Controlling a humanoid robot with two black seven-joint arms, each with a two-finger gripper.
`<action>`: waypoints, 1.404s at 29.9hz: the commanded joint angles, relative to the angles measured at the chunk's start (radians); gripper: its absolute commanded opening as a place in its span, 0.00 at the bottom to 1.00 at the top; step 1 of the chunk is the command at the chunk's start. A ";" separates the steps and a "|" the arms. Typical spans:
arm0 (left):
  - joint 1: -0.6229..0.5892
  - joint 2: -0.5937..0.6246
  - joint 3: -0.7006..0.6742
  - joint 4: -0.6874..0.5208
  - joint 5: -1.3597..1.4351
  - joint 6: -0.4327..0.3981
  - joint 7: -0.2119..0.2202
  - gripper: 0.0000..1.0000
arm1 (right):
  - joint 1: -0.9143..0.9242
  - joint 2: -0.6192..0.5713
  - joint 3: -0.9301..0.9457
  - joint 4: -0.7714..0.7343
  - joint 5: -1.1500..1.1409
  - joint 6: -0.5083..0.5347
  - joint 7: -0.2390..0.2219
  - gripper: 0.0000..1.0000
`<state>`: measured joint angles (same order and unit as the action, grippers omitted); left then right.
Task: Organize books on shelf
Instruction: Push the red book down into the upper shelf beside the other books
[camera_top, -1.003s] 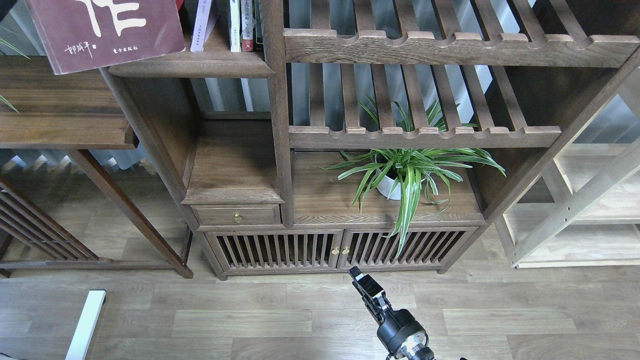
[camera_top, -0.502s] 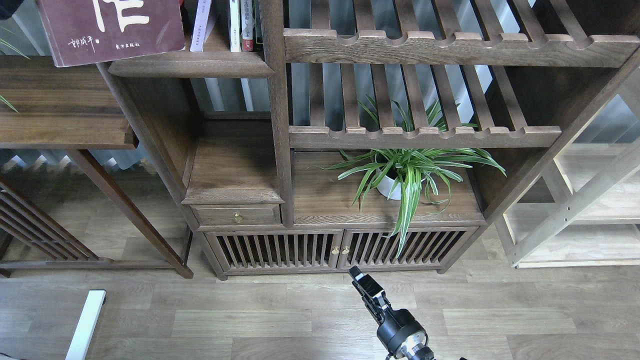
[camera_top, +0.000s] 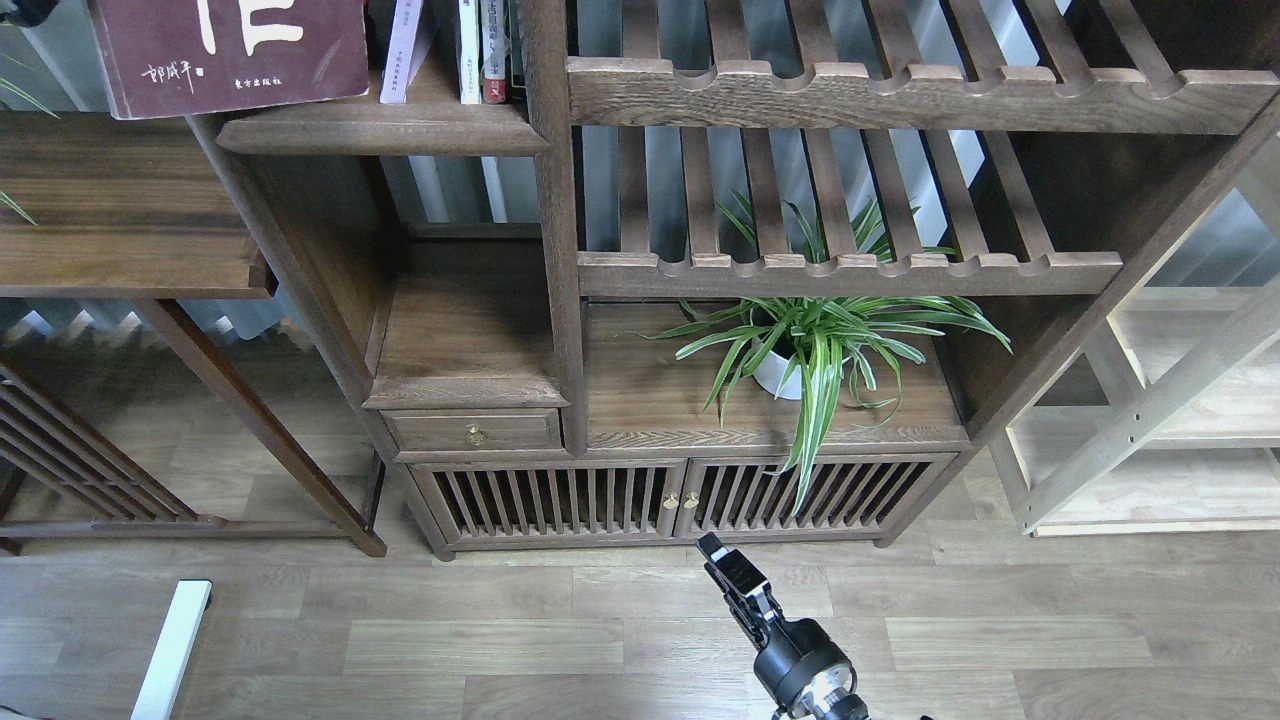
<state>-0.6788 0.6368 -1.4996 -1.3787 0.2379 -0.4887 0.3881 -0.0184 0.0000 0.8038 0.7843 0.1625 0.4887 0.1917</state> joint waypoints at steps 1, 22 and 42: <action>-0.014 -0.002 0.005 0.009 0.023 0.000 0.000 0.03 | 0.000 0.000 0.000 0.003 0.000 0.000 0.000 0.48; -0.079 -0.032 0.047 0.119 0.083 0.000 -0.005 0.03 | 0.000 0.000 0.000 0.004 -0.008 0.000 0.000 0.48; -0.208 -0.043 0.177 0.198 0.096 0.000 -0.011 0.03 | -0.015 0.000 0.000 0.010 -0.021 0.000 0.000 0.48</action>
<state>-0.8820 0.5938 -1.3249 -1.1814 0.3328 -0.4887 0.3772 -0.0327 0.0000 0.8038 0.7946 0.1411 0.4887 0.1918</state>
